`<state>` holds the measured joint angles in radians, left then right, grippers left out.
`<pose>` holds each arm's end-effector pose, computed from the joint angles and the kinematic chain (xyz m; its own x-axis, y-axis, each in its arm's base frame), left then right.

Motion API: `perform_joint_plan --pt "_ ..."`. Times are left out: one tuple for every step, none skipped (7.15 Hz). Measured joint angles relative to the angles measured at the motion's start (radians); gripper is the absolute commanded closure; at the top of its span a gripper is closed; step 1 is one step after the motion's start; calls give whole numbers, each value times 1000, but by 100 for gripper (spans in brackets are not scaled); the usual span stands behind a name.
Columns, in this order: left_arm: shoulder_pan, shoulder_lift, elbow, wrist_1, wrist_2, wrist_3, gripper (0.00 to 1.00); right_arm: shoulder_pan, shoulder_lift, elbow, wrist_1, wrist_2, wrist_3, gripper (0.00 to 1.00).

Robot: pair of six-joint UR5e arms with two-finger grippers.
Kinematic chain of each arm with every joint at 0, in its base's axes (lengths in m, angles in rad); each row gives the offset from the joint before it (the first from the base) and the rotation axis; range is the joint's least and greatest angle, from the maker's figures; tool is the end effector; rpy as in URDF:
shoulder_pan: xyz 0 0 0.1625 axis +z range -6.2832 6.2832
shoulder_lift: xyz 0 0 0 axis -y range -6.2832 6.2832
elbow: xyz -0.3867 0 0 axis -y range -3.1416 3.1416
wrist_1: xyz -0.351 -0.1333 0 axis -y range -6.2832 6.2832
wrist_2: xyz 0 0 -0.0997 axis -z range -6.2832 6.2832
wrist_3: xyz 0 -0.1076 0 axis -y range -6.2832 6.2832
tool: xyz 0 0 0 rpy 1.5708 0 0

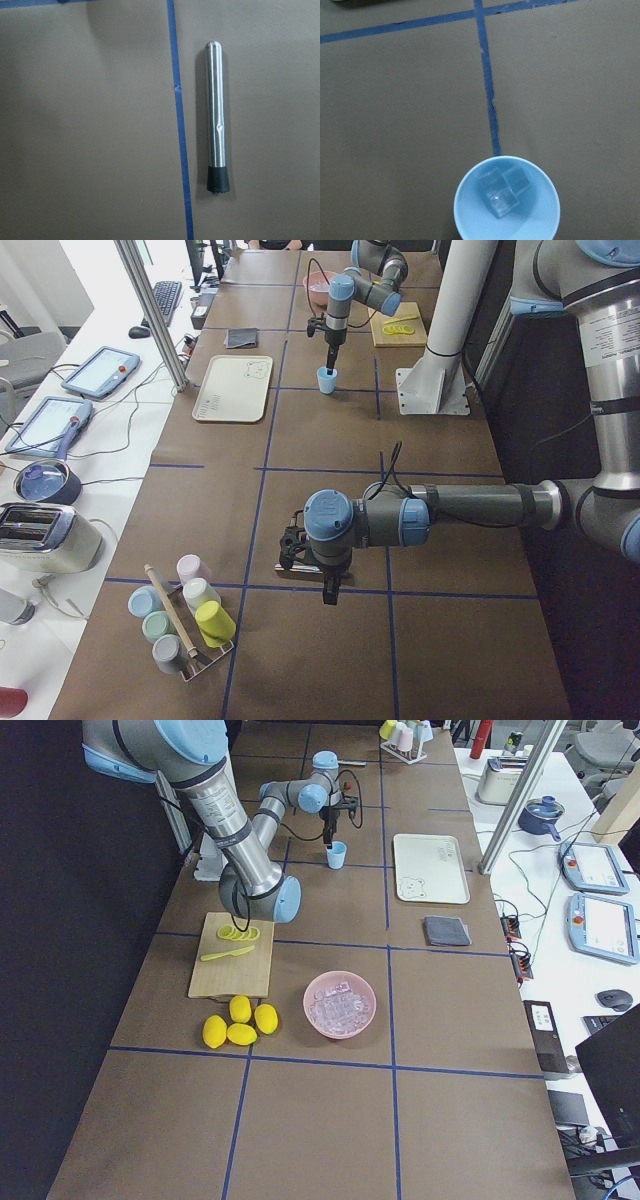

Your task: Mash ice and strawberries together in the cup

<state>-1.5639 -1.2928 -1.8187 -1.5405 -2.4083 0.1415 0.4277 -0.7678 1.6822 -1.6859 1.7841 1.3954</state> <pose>-0.0510 -0.3403 0.6228 0.6619 0.1009 -0.7427 -0.1012 0.9939 0.0448 -0.5341 -0.3649 0.1549 0.6713 0.1186 0.7316 -0.1525 0.9881 -0.0202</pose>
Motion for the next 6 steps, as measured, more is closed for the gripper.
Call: perform_joint_plan --pt "2 -2 -2 -1 0 1 0 31 -17 1 -2 21 -56 1" --pt "6 -4 -3 -3 1 3 0 82 -50 6 -3 62 -136 1" --pt "8 -7 -8 -6 1 3 0 154 -99 18 -3 123 -243 1" --pt "9 -12 -15 -7 1 0 0 224 -151 37 -3 176 -353 1" --pt "10 -27 -14 -9 3 -3 0 293 -220 76 -3 222 -472 1" --pt "11 -54 -9 -10 5 -3 0 357 -303 135 -3 265 -579 1"
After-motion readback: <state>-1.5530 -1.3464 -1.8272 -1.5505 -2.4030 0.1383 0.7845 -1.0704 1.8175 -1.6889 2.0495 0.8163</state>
